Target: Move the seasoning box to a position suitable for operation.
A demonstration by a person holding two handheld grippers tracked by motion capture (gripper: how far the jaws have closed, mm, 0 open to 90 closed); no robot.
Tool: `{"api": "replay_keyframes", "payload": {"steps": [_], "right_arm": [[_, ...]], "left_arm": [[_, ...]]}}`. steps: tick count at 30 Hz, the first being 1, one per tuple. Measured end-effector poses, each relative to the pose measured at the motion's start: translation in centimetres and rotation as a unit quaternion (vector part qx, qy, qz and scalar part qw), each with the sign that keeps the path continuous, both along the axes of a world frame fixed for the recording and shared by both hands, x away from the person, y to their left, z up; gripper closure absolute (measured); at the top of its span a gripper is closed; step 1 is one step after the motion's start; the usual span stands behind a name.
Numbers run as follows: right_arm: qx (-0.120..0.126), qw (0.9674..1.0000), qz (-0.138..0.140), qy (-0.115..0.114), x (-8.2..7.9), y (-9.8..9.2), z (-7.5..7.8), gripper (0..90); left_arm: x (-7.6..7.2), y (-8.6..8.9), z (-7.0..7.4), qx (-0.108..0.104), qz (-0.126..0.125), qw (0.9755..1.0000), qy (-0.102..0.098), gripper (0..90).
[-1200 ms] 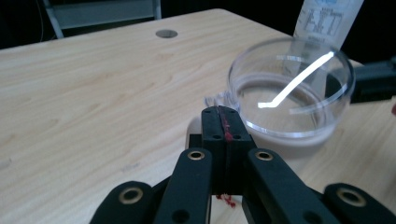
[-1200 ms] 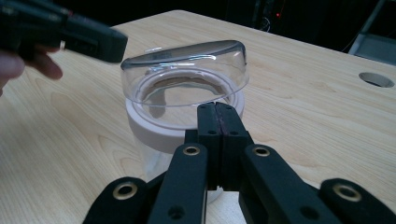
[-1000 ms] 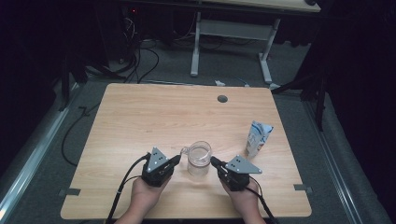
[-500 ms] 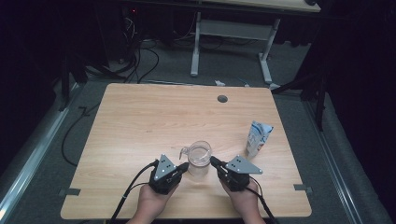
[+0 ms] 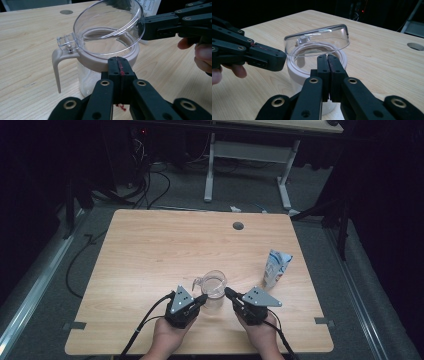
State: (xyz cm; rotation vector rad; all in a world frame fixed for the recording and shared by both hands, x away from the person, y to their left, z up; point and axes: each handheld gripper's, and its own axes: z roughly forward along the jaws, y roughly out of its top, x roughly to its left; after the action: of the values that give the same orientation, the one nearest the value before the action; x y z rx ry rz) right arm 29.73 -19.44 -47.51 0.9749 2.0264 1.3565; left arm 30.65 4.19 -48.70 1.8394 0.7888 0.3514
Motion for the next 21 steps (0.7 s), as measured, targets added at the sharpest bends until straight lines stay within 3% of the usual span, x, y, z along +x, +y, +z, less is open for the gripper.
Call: {"api": "replay_keyframes", "payload": {"steps": [21], "right_arm": [[0.009,0.9999,0.004,0.008,0.16,0.17,-0.12,89.1]], "left_arm": [[-0.08,-0.27,0.16,-0.011,0.003,0.9999,-0.003,89.9]]}}
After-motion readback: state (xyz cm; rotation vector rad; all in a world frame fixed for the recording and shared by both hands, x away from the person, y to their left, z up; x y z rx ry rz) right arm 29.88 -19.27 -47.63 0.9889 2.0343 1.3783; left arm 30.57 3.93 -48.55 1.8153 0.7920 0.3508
